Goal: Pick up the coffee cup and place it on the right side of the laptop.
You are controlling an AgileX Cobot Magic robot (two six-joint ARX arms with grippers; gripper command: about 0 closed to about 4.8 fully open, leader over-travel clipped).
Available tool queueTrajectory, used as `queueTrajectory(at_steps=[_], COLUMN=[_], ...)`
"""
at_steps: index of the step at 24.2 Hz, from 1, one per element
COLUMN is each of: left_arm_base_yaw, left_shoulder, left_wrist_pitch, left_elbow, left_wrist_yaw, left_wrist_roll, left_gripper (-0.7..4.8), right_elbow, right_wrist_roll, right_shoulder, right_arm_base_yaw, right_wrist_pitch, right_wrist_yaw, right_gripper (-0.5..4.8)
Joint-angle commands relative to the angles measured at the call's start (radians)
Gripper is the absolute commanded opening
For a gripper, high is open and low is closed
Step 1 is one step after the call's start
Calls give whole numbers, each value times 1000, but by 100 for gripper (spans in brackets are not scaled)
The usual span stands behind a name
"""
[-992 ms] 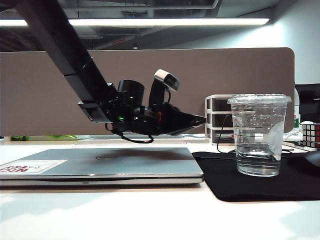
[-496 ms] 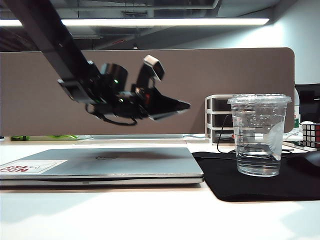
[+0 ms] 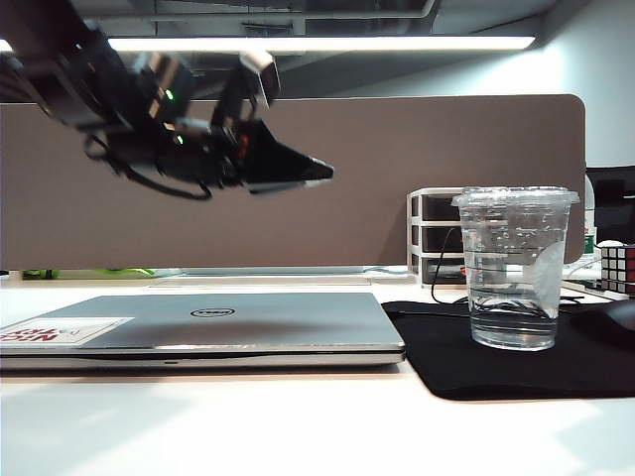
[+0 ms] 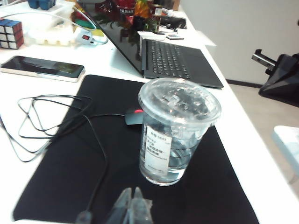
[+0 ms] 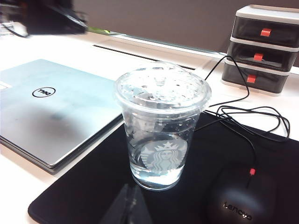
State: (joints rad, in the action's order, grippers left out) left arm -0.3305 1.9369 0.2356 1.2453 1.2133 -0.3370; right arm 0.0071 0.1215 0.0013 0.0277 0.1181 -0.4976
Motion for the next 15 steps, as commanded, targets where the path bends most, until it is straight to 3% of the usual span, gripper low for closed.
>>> queueTrajectory(at_steps=[1,7,11,15], left_arm_base_yaw=[-3,-3,12,13], left_shoulder=[-171,-388,-570,-697], left_wrist_pitch=[-4,-5,-10,-10], left_elbow=[-150,-321,-450,-542], left_wrist_yaw=[-141,-273,-373,-497], left_wrist_roll=[-55,-51,19,37], left_gripper=[-5,-5,-5,-5], right_elbow=[-6,-6,-6,-6], right_wrist_roll=[2,-17,-22,-24], right_shoulder=[-1,-1,-1,-1], right_arm_base_yaw=[-1,-1,-1,-1], right_wrist_pitch=[-18,-18,-18,-18], right_wrist_yaw=[-1,-2,-2,-2], right_gripper=[-1,-1,-1,-1])
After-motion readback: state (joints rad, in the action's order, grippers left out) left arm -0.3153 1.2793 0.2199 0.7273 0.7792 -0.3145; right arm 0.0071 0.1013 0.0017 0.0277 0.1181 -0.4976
